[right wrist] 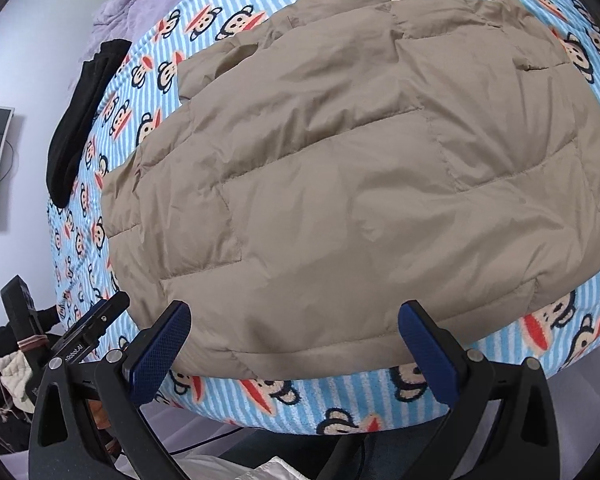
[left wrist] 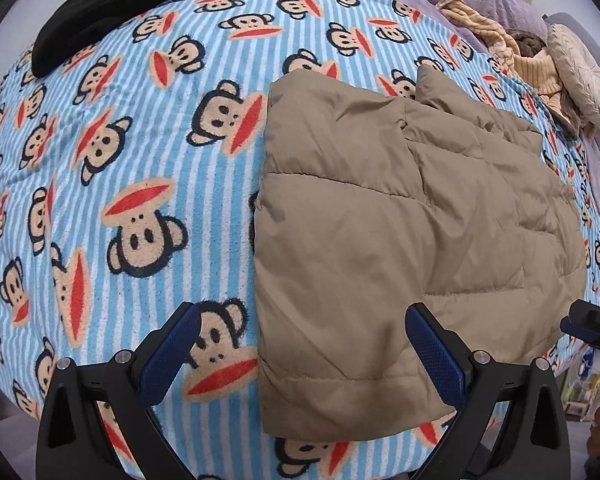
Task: Fold large clothes
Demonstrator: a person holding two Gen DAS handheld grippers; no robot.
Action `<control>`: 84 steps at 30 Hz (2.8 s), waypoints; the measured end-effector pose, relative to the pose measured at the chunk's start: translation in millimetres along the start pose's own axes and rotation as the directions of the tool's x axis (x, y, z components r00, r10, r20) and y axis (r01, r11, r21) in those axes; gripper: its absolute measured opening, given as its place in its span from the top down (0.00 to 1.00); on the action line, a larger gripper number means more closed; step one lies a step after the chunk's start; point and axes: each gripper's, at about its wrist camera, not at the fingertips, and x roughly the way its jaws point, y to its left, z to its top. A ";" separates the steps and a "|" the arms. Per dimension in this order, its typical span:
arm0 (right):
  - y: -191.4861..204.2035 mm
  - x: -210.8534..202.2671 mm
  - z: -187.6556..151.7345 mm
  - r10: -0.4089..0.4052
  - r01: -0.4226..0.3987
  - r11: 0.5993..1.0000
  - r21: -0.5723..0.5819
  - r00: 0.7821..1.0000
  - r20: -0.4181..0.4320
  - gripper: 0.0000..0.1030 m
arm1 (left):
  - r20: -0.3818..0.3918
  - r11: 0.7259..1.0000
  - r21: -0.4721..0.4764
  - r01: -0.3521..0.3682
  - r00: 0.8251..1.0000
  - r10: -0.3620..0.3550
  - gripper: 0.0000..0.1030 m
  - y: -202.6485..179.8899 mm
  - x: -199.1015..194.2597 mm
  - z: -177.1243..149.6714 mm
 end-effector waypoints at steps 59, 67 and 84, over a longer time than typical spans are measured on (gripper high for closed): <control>-98.5 16.7 124.1 0.254 -0.265 0.961 0.072 0.957 0.141 0.84 | -0.196 0.879 0.180 0.441 0.892 -0.407 0.72 -302.0 -34.6 69.9; -204.0 -46.7 51.3 0.218 -0.283 0.927 0.245 0.941 0.261 0.84 | -0.374 0.736 0.159 0.658 0.730 -0.572 0.26 -367.8 15.9 72.4; -242.1 -123.5 -40.5 0.361 -0.451 0.873 0.185 0.853 0.378 0.22 | -0.353 0.758 0.407 0.510 0.853 -0.385 0.26 -457.3 108.1 50.4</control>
